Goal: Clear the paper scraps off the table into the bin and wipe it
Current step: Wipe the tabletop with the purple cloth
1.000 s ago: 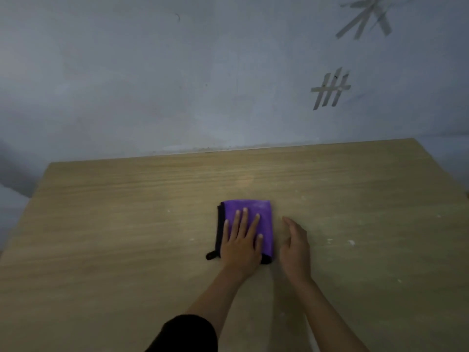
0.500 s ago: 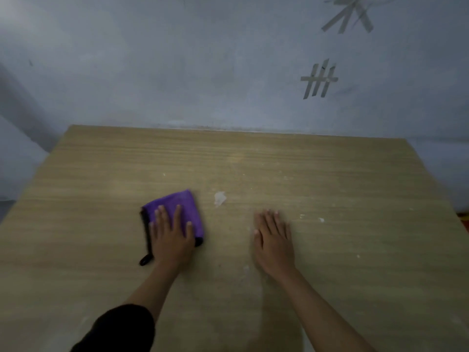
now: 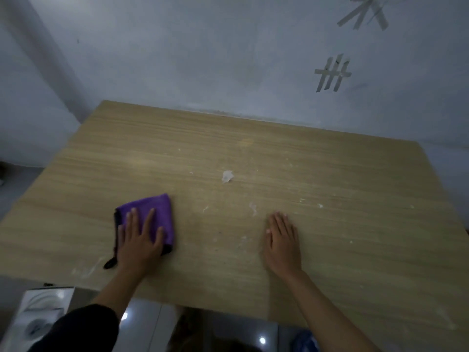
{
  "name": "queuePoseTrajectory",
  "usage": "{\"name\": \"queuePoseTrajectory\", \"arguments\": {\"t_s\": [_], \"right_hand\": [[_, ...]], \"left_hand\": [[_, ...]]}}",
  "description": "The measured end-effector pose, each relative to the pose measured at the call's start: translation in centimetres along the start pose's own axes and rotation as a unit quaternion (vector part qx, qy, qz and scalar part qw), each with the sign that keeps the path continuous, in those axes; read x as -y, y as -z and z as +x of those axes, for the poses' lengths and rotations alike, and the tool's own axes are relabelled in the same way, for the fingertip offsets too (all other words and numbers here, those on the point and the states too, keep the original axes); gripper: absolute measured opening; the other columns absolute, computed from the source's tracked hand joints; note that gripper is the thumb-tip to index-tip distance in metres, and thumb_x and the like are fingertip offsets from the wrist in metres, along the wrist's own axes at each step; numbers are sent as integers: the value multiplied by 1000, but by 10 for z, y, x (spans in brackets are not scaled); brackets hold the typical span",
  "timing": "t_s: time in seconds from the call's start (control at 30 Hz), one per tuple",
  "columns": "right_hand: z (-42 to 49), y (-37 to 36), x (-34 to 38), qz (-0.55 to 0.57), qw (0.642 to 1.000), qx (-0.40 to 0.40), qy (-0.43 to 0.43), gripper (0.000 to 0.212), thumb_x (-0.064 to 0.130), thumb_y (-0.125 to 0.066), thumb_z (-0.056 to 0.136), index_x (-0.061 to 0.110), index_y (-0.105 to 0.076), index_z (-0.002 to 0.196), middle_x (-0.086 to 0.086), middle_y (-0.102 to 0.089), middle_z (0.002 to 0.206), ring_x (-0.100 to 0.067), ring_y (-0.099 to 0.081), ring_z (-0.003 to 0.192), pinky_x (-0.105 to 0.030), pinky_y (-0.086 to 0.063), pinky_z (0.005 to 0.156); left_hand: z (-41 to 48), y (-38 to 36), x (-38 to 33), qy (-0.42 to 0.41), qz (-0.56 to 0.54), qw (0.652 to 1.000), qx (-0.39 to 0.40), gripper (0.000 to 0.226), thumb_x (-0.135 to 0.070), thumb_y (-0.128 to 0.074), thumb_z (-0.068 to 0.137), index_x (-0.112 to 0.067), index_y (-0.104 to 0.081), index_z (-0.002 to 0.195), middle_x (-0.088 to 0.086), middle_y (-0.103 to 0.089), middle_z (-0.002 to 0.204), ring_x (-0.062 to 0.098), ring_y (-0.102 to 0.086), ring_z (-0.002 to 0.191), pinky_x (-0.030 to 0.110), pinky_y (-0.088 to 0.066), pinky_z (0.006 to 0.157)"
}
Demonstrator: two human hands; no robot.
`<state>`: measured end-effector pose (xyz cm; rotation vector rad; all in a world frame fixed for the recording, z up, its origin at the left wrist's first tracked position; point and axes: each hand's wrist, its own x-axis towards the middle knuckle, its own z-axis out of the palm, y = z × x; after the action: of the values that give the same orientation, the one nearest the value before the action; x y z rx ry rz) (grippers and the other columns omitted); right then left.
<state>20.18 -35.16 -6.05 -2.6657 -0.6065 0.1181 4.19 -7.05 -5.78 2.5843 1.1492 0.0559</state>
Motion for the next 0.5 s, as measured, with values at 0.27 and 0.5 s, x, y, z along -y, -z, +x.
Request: {"name": "queuePoseTrajectory", "arguments": {"t_s": [0.27,0.5], "right_hand": [[-11,8,29,27,999,24,19,76,42,2,80,12,-32,142,-6,-27,153,-22,-15,144,-41,-11,116],[-34,11,15,27,999,35,1,79,41,1,78,9,-42,136,-14,-41,145,-26,-28,139,-44,-20,113]], "left_hand": [[-74,-38,-70,-25,-21,999,25,66,-50,-29,81,-21,-35,140,25,-31,147,39,-30,136,46,-14,113],[-89,-38,-54,-34,-24,999,11,86,-71,-23,74,-26,-15,146,22,-4,154,35,-9,143,41,-7,116]]}}
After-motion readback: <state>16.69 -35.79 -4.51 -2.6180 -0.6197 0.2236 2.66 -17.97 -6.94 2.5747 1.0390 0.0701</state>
